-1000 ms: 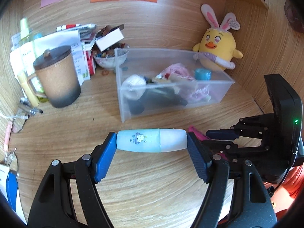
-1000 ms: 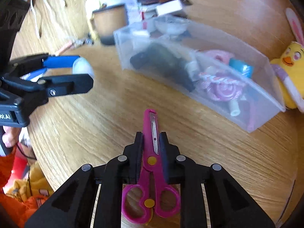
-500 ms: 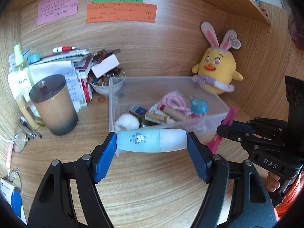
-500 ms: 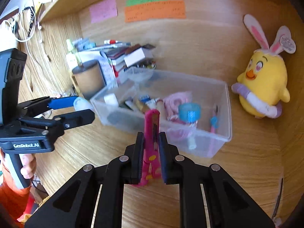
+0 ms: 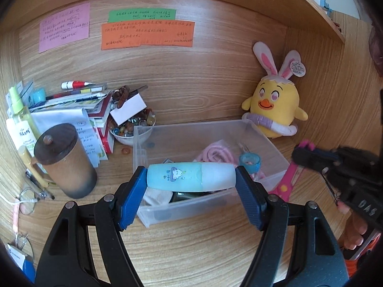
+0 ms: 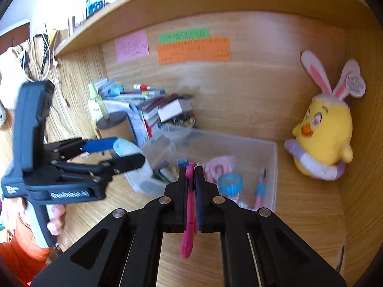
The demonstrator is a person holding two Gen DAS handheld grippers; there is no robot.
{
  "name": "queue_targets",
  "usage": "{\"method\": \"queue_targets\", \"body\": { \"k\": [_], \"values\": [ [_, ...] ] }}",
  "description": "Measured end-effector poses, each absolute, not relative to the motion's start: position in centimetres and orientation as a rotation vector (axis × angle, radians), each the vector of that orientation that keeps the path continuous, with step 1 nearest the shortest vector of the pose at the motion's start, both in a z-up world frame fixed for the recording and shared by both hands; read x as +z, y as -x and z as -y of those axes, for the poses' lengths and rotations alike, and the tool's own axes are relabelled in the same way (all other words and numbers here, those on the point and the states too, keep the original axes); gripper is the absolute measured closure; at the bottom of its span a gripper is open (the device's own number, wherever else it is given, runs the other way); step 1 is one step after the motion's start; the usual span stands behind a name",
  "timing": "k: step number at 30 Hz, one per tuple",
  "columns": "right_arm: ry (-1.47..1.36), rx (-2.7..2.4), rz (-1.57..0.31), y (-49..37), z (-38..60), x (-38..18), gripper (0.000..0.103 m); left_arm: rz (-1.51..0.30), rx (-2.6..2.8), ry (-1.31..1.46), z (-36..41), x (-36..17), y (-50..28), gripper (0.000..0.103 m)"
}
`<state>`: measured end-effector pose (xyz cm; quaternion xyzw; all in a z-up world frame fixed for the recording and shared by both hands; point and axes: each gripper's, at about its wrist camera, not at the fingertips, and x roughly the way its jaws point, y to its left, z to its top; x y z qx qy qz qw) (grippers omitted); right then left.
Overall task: Organize objects
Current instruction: 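Lower the light blue bottle and pink scissors into the clear box, then open both grippers and lift them away from the clear box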
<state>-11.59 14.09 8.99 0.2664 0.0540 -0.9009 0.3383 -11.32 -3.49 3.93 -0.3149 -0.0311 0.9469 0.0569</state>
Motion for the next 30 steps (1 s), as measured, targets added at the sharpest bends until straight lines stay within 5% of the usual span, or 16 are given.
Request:
{"method": "queue_targets", "body": {
  "k": [10, 20, 23, 26, 28, 30],
  "values": [
    [-0.585, -2.509, -0.145, 14.4, -15.0, 12.5, 0.098, 0.085, 2.851, 1.001, 3.3, 3.8, 14.3, 0.03],
    [-0.697, -2.546, -0.358, 18.4, -11.7, 8.2, 0.098, 0.076, 2.76, 1.168, 2.4, 0.6, 17.7, 0.029],
    [-0.794, -2.46, -0.317, 19.7, -10.8, 6.6, 0.096, 0.14, 2.738, 1.17, 2.9, 0.6, 17.5, 0.018],
    [-0.866, -2.371, -0.254, 20.6, -10.2, 5.8, 0.082, 0.162, 2.759, 1.152, 3.5, 1.0, 17.0, 0.015],
    [-0.883, -2.337, -0.215, 20.8, -10.1, 5.5, 0.061, 0.181, 2.765, 1.144, 3.9, 1.3, 16.7, 0.014],
    [-0.883, -2.318, -0.195, 20.5, -10.2, 5.3, 0.056, 0.203, 2.768, 1.138, 4.4, 1.5, 16.3, 0.014]
  ]
}}
